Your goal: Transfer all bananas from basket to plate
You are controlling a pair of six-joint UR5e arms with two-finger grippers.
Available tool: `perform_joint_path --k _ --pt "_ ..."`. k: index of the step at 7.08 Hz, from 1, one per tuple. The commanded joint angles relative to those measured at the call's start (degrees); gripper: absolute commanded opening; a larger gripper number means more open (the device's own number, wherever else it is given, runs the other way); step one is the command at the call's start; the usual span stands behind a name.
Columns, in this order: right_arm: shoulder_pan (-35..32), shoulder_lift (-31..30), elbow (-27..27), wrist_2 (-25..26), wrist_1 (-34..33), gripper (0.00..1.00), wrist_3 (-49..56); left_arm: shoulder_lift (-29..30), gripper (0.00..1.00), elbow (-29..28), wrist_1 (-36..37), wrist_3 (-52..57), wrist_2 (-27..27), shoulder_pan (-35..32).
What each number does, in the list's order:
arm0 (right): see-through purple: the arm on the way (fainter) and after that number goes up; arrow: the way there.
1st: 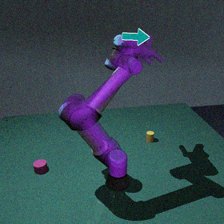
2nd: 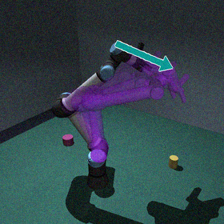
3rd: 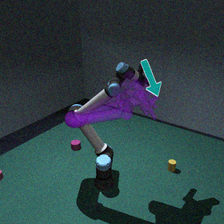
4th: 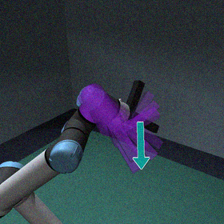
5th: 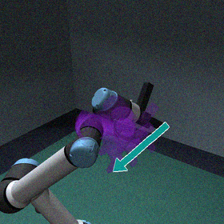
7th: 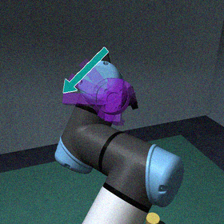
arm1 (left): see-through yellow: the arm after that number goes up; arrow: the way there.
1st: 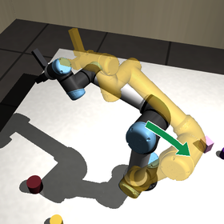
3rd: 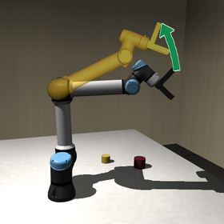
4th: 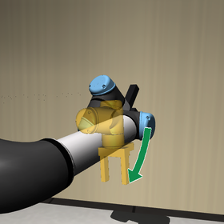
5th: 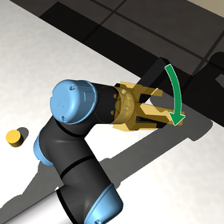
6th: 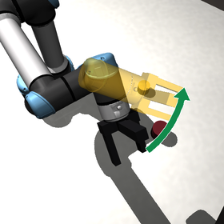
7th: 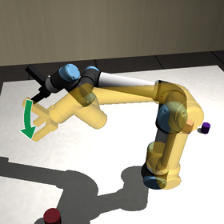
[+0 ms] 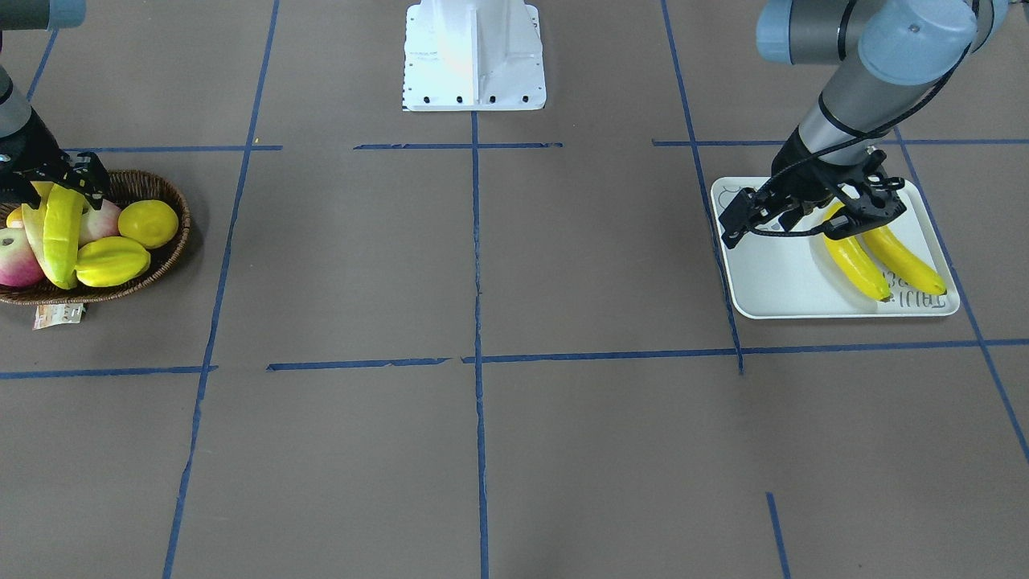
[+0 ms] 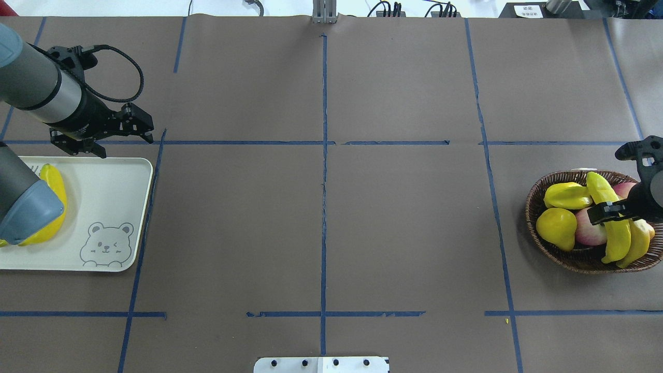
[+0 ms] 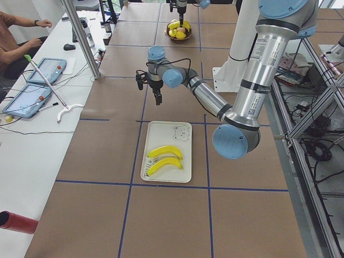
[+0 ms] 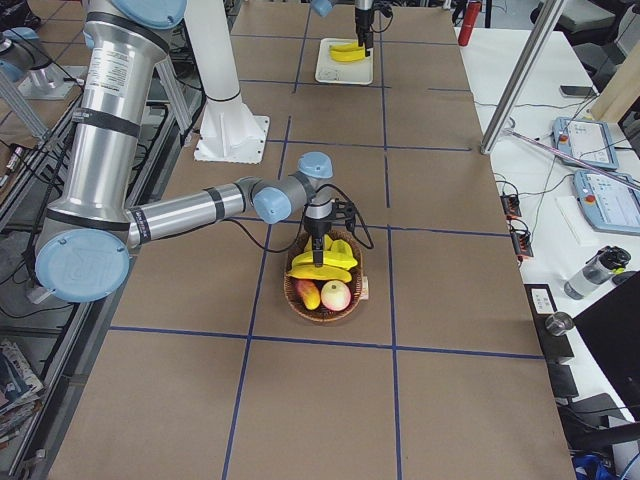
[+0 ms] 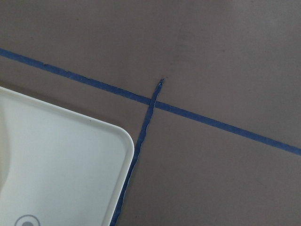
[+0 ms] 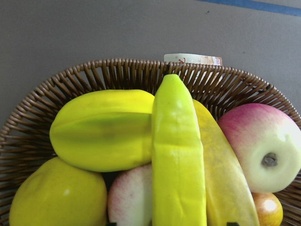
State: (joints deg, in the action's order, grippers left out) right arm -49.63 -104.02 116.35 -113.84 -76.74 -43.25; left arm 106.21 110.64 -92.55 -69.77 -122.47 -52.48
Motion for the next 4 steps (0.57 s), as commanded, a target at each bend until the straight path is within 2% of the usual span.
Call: perform_joint_path --k 1,4 --pt "-0.03 -0.04 -0.25 -0.24 0.01 0.61 0.00 0.05 0.99 0.01 0.00 -0.01 0.04 0.01" --pt "-0.03 -0.22 0.10 -0.68 -0.08 0.26 0.09 0.05 0.99 0.01 0.00 -0.01 0.04 0.01"
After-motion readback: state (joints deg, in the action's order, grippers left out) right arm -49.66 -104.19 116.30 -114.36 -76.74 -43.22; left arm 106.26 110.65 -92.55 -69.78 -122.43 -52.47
